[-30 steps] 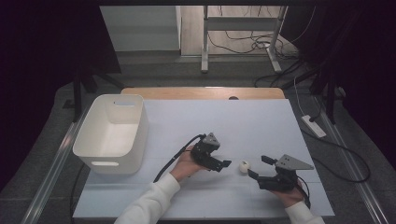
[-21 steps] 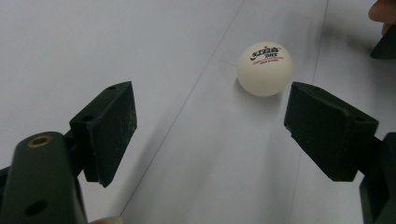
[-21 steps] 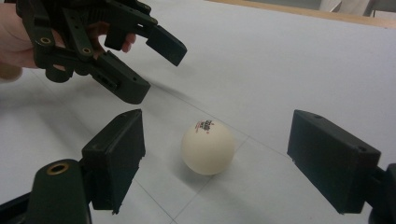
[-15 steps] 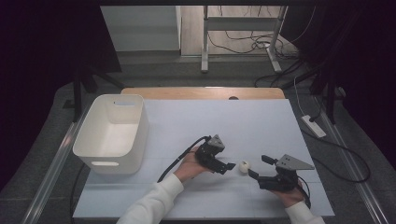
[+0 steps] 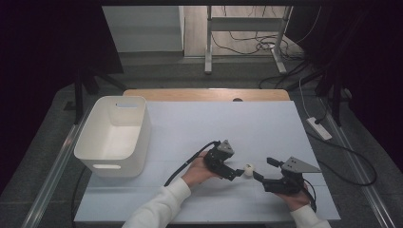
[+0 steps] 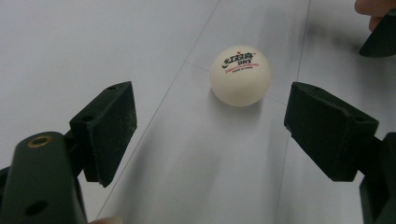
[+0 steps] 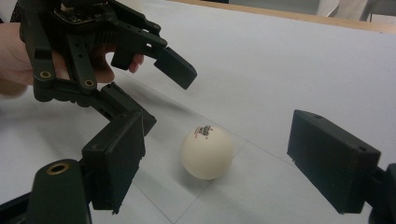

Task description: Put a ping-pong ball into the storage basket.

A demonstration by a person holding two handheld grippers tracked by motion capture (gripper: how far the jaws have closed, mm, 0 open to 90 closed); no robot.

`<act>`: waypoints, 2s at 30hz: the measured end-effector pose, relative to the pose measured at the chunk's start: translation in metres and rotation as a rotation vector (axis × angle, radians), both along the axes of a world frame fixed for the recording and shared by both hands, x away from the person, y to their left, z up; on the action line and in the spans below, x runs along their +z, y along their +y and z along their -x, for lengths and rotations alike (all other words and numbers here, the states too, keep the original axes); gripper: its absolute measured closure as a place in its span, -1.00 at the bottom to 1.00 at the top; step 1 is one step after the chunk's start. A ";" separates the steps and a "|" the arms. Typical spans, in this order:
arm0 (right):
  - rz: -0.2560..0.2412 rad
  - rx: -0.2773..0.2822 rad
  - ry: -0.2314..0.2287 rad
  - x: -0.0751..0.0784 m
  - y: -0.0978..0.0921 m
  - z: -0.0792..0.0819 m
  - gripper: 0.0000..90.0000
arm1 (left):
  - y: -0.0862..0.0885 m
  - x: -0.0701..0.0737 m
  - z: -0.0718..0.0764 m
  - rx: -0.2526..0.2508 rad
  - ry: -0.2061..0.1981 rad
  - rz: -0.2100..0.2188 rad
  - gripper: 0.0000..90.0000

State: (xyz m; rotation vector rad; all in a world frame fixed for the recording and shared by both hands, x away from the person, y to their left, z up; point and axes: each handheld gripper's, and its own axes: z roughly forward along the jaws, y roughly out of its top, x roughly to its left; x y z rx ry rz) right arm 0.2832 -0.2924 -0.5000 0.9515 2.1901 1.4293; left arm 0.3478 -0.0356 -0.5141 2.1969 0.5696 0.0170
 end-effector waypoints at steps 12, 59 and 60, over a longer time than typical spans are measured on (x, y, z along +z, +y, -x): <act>-0.005 0.000 0.000 0.000 0.001 0.000 -0.58 | -0.012 -0.002 0.001 -0.024 0.003 -0.006 -0.60; -0.001 0.003 -0.003 0.000 0.000 0.001 -0.58 | -0.048 -0.016 -0.006 -0.063 0.052 -0.039 0.12; -0.001 0.003 -0.003 0.000 0.000 0.001 -0.58 | -0.048 -0.016 -0.006 -0.063 0.052 -0.039 0.12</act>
